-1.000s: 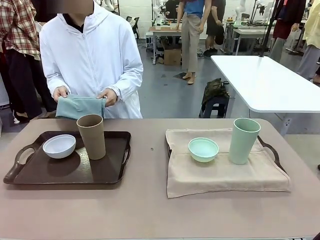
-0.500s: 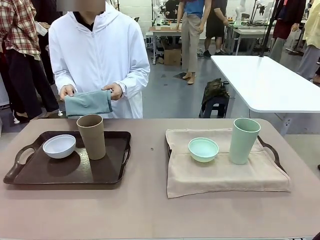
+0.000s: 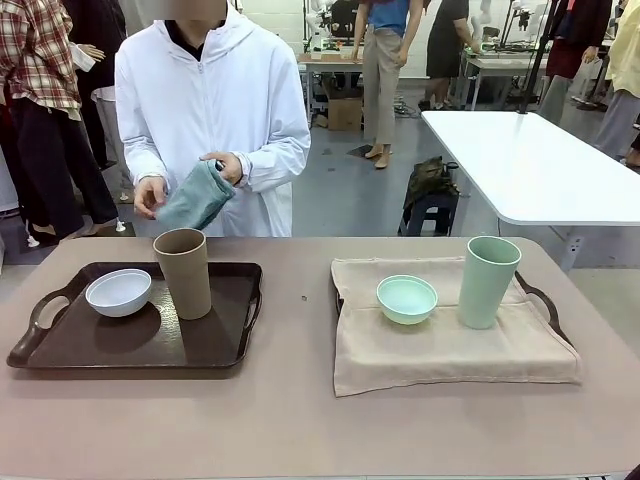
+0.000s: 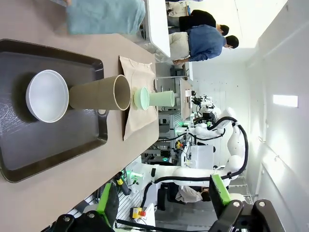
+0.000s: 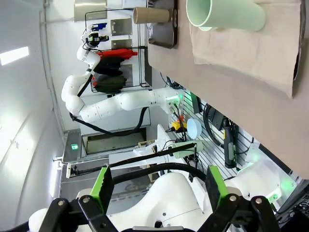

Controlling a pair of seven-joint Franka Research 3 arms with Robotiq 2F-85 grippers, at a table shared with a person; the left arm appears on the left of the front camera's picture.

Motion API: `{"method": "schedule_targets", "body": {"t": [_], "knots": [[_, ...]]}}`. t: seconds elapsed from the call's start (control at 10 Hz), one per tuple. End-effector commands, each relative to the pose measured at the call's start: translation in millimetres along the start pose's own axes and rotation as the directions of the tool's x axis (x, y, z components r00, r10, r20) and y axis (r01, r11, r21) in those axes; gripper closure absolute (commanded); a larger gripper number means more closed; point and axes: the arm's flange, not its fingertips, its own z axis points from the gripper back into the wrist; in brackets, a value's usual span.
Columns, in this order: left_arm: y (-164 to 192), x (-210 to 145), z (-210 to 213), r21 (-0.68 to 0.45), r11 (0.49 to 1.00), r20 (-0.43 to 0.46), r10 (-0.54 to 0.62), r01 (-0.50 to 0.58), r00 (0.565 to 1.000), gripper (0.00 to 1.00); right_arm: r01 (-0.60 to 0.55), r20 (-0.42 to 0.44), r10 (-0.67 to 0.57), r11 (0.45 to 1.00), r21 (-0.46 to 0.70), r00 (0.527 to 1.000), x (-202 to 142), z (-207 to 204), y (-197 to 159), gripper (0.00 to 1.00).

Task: Set up a tray with a mat and arrange the tableware.
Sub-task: Pick up the Picnic Bowl and Reusable plastic cup from the Handle tray in front of the human's position and hold them in the air.

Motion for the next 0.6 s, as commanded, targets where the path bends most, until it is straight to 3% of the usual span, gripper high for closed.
{"method": "schedule_targets", "body": {"t": [0.0,0.5], "knots": [[-2.7,-4.8,-2.0,0.019,1.0,0.009,0.019,-0.02,1.0,0.0,-0.005,0.005,0.005,1.0,0.004,1.0,-1.5,0.9,1.5,0.0],[-2.7,-4.8,-2.0,0.019,1.0,0.009,0.019,-0.02,1.0,0.0,-0.005,0.005,0.005,1.0,0.004,1.0,-1.5,0.9,1.5,0.0]]}}
